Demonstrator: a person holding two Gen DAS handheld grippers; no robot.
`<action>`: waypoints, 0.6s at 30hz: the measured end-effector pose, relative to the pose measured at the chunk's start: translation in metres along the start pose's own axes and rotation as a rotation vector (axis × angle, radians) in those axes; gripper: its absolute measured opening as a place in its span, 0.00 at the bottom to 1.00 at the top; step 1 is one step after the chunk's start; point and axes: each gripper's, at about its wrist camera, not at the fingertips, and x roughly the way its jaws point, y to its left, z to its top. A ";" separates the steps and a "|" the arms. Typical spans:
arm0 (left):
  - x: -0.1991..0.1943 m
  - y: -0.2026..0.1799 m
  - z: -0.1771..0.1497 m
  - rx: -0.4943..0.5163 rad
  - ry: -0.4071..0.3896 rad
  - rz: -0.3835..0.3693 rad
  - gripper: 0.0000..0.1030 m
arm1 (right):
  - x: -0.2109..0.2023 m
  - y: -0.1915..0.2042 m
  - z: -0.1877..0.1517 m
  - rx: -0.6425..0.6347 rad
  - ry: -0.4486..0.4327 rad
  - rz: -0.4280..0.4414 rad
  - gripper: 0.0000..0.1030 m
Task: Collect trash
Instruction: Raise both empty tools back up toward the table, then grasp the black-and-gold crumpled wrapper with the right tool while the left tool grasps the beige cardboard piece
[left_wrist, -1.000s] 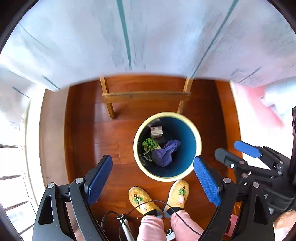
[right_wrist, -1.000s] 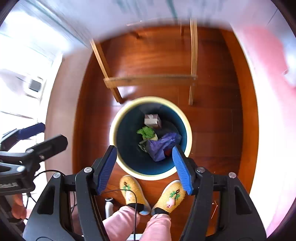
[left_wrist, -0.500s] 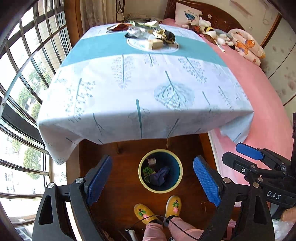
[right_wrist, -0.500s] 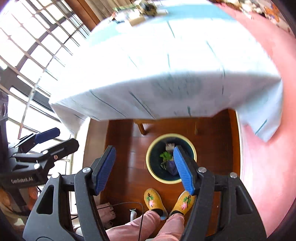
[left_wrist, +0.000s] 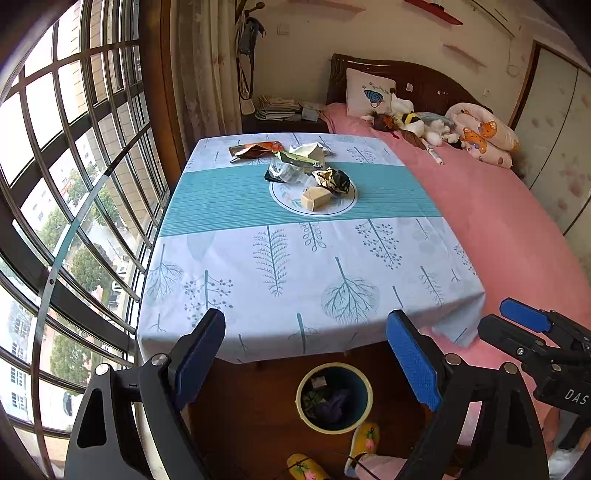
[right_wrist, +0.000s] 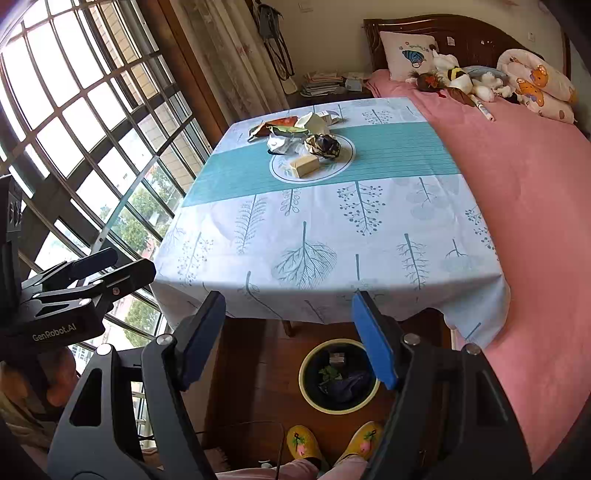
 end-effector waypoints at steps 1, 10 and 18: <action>0.000 0.003 0.005 -0.005 0.004 -0.002 0.86 | -0.002 0.000 0.005 0.007 -0.009 0.003 0.67; 0.027 0.014 0.037 -0.050 0.035 0.012 0.83 | 0.017 -0.008 0.040 -0.013 -0.010 -0.012 0.67; 0.081 0.005 0.071 -0.094 0.071 0.064 0.83 | 0.090 -0.024 0.085 -0.087 0.059 0.006 0.66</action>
